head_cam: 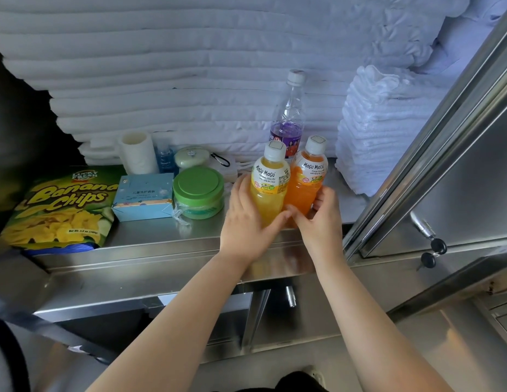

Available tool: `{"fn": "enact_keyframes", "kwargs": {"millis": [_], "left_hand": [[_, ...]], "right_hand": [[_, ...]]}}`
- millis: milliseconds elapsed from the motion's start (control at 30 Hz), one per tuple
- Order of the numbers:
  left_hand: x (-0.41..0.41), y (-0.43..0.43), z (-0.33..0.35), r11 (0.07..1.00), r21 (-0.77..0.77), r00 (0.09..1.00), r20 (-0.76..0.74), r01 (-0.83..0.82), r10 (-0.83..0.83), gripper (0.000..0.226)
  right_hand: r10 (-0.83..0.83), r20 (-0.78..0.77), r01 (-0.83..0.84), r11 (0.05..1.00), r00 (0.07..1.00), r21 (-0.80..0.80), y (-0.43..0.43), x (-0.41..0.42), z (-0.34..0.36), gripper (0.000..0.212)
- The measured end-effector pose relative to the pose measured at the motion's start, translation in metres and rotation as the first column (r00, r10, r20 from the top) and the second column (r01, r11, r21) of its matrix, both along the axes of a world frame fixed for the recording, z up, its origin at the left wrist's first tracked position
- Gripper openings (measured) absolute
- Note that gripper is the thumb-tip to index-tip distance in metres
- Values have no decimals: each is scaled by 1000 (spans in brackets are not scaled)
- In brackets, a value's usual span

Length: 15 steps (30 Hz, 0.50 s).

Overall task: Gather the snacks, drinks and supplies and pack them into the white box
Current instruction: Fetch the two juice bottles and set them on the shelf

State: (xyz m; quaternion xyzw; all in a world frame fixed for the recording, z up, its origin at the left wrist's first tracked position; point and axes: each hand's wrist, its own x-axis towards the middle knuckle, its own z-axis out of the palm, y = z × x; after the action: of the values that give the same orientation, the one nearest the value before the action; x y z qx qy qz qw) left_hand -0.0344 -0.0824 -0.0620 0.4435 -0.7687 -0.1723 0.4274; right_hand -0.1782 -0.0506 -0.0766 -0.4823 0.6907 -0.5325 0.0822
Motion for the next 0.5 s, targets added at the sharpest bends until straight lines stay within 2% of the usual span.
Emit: {"fn": "enact_keyframes", "kwargs": {"millis": [100, 333, 500], "left_hand": [[9, 0, -3, 984, 115, 991, -22, 133, -131, 85], [6, 5, -7, 1000, -10, 1000, -9, 24, -25, 80], [-5, 1, -2, 998, 29, 997, -54, -50, 51, 79]], "right_hand": [[-7, -20, 7, 1000, 1000, -2, 1, 0, -1, 63], [-12, -33, 12, 1000, 999, 1, 1, 1, -1, 60], [-46, -40, 47, 998, 998, 42, -4, -2, 0, 60]]}}
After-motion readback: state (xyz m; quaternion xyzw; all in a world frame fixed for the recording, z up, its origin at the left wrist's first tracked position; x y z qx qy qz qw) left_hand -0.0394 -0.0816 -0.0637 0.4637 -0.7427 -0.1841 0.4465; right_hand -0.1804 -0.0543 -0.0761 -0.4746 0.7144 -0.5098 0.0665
